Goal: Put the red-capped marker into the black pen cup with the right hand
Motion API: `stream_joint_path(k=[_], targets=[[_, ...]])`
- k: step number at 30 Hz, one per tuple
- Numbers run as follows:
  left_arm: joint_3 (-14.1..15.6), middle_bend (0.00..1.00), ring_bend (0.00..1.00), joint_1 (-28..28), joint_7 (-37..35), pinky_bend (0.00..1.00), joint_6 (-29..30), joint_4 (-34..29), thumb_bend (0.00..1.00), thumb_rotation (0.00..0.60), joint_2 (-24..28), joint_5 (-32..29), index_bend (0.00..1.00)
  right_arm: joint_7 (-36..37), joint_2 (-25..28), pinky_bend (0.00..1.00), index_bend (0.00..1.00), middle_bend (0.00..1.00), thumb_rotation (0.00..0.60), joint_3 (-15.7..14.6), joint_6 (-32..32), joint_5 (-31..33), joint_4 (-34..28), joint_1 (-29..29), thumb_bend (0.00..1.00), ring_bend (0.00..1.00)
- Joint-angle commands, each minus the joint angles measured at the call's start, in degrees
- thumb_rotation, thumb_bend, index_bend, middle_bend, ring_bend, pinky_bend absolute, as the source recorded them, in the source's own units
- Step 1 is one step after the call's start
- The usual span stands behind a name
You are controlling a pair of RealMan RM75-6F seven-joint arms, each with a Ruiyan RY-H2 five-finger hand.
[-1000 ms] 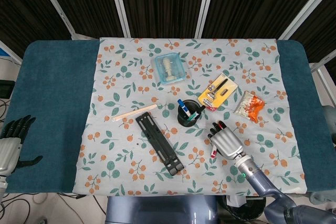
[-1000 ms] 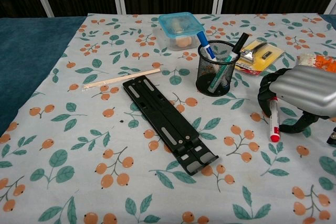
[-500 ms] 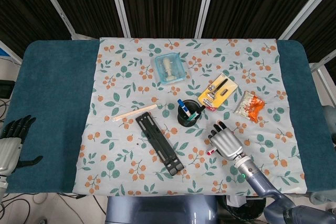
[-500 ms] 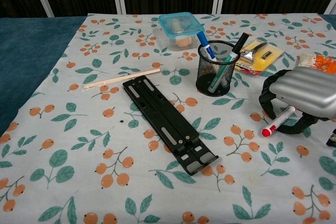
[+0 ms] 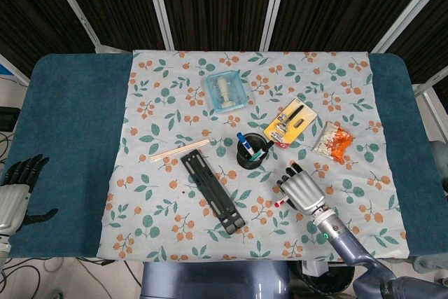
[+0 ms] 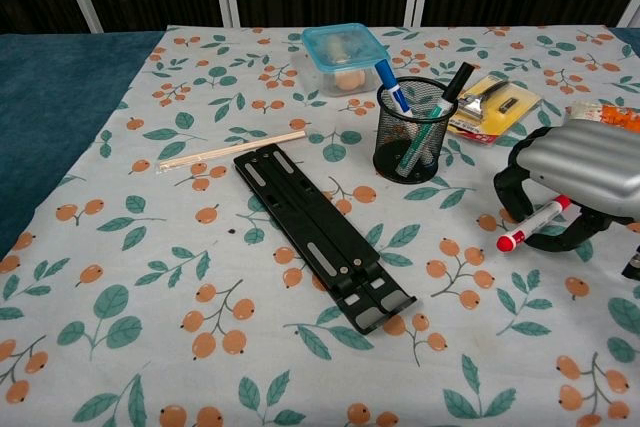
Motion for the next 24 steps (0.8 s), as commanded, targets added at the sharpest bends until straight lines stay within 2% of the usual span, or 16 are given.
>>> stream_joint_path(k=[1, 4, 9, 17, 21, 24], targets=[[0.0, 0.00, 0.00, 0.0, -0.2, 0.00, 0.1, 0.0, 0.03, 0.600, 0.1, 0.1, 0.00, 0.1, 0.9, 0.28, 0.74, 0.56, 0.600, 0.2, 0.7, -0.2, -1.8, 0.0, 0.58, 0.33], [0.1, 0.00, 0.00, 0.0, -0.4, 0.00, 0.1, 0.1, 0.03, 0.600, 0.1, 0.3, 0.00, 0.8, 1.6, 0.28, 0.74, 0.57, 0.600, 0.8, 1.3, 0.3, -3.7, -0.2, 0.58, 0.34], [0.1, 0.00, 0.00, 0.0, -0.8, 0.00, 0.1, 0.0, 0.03, 0.600, 0.2, 0.4, 0.00, 3.4, 2.7, 0.28, 0.75, 0.57, 0.600, 3.3, 2.7, 3.4, -8.9, -0.7, 0.59, 0.34], [0.0, 0.00, 0.00, 0.0, -0.9, 0.00, 0.0, 0.0, 0.03, 0.600, 0.2, 0.2, 0.00, 13.5, 4.9, 0.29, 0.75, 0.57, 0.600, 16.1, 7.3, 20.1, -26.6, -1.9, 0.59, 0.34], [0.1, 0.00, 0.00, 0.0, -0.8, 0.00, 0.0, -0.2, 0.03, 0.600, 0.2, 0.3, 0.00, 13.7, 4.7, 0.29, 0.75, 0.57, 0.600, 22.0, 9.7, 28.7, -32.3, -0.9, 0.59, 0.34], [0.1, 0.00, 0.00, 0.0, -0.8, 0.00, 0.0, -0.2, 0.03, 0.600, 0.2, 0.3, 0.00, 12.5, 4.4, 0.29, 0.75, 0.57, 0.600, 24.7, 10.3, 34.7, -35.4, 0.5, 0.60, 0.34]])
